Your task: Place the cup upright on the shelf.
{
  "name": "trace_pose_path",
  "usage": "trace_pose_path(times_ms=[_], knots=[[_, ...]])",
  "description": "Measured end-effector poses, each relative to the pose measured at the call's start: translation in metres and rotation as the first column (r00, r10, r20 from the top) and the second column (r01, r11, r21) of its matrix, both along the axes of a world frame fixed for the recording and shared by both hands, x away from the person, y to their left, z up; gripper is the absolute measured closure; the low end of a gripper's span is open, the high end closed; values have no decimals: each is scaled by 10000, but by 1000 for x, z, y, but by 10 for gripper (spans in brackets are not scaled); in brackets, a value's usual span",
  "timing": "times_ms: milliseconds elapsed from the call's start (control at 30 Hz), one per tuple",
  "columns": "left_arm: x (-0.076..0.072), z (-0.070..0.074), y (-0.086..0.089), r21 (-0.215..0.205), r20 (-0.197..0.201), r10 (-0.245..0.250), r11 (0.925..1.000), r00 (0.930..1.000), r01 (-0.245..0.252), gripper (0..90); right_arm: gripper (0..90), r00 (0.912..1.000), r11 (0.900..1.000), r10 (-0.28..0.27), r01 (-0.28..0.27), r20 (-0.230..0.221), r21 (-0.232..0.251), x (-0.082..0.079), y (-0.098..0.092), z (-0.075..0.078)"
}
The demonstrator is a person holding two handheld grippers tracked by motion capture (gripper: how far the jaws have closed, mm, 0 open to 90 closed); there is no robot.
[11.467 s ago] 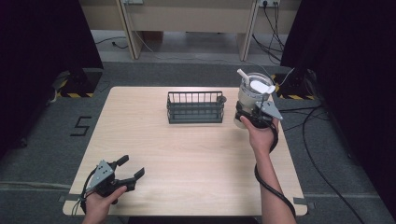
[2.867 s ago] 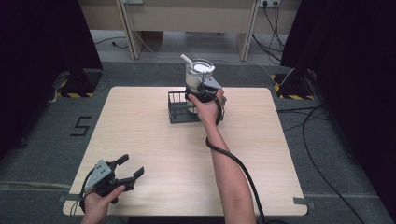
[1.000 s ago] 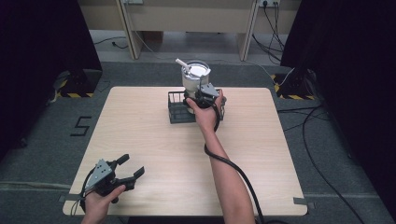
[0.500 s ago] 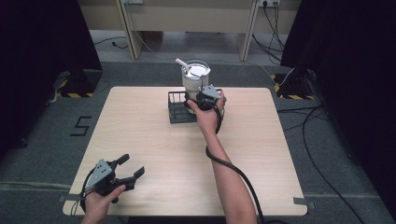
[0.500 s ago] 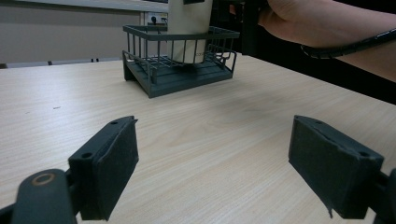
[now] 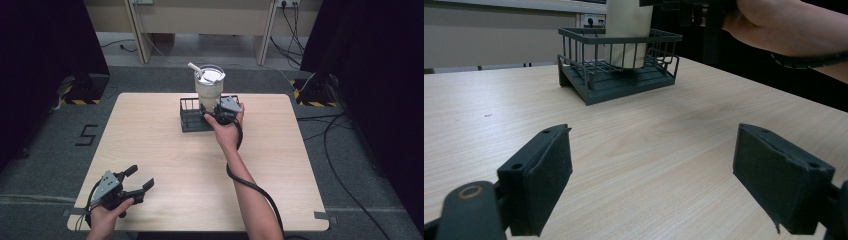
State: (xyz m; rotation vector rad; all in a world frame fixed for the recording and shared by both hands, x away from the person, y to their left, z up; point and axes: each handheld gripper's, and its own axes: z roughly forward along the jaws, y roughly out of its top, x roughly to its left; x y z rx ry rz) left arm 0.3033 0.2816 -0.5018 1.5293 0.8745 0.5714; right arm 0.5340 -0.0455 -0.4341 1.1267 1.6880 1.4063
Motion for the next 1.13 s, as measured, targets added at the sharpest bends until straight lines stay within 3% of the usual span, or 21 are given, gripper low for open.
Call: trace_pose_path(times_ms=[333, 767, 1133], knots=[[-1, 0, 0, 57, 1, 28, 10000, 10000, -28, 151, 143, 9995, 9995, 306, -306, -54, 72, -38, -32, -6], [-1, -1, 0, 153, -25, 57, 9999, 10000, -56, 151, 148, 9996, 10000, -50, 49, -263, -62, -105, -100, -26], [0, -3, -1, 190, -104, 123, 9997, 9999, -121, 151, 151, 9991, 9999, -135, 134, -399, -10, -151, -136, -38]])
